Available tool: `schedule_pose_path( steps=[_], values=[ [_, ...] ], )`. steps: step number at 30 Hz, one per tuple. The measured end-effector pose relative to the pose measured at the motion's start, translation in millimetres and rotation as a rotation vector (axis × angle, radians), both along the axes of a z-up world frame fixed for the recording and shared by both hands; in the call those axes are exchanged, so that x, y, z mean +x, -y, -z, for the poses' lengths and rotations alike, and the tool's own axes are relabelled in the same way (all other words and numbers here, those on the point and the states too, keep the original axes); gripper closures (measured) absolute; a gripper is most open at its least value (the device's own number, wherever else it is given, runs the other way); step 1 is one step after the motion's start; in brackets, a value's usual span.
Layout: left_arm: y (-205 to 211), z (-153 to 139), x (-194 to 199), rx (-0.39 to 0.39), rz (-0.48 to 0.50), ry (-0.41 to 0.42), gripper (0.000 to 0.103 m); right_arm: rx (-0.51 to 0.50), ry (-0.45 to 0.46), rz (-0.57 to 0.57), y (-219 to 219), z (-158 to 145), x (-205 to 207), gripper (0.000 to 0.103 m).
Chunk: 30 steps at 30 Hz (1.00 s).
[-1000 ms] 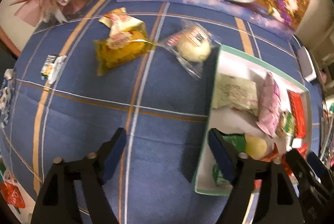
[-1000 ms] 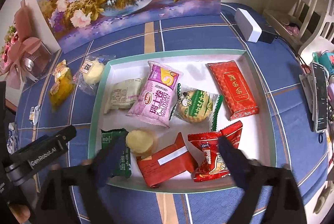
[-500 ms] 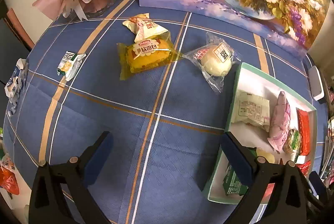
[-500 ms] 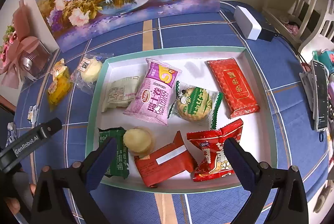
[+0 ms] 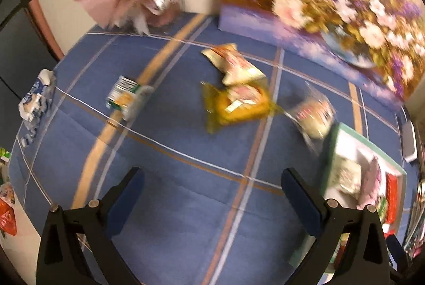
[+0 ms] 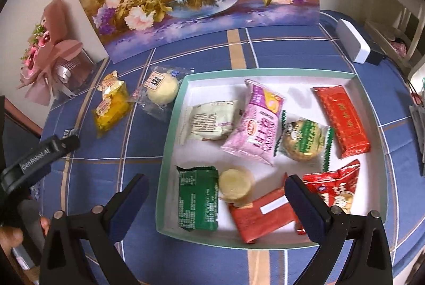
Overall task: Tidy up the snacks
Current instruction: 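Withdraw both open grippers from the tray toward the loose snacks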
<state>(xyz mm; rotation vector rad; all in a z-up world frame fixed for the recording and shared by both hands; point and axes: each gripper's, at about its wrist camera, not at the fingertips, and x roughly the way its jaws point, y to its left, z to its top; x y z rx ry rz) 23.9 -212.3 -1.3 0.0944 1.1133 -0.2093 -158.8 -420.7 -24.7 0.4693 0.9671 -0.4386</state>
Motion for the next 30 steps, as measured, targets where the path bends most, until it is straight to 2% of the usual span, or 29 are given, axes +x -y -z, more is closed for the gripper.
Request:
schedule_pose_path(
  steps=[5,15,20,25,30],
  values=[
    [-19.9,-1.7,12.5,-0.021,-0.016,0.054,0.001,0.009,0.009,-0.010,-6.4,2.7,7.8,0.000],
    [-39.2,3.7,30.6,-0.049,-0.015,0.035,0.001,-0.041,0.008,-0.082,-31.3,6.9,34.1,0.000],
    [-44.2,2.4,35.7,-0.124,-0.013,0.035,0.001,-0.045,0.005,-0.110,-40.8,11.6,48.3,0.000],
    [-49.9,7.9,42.0,-0.116,-0.055,0.017,0.001,-0.055,-0.005,-0.133,-49.2,15.1,60.0,0.000],
    [-60.7,17.9,51.7,-0.152,-0.083,-0.025,0.001,-0.056,-0.008,-0.160,-57.4,17.5,73.0,0.000]
  ],
)
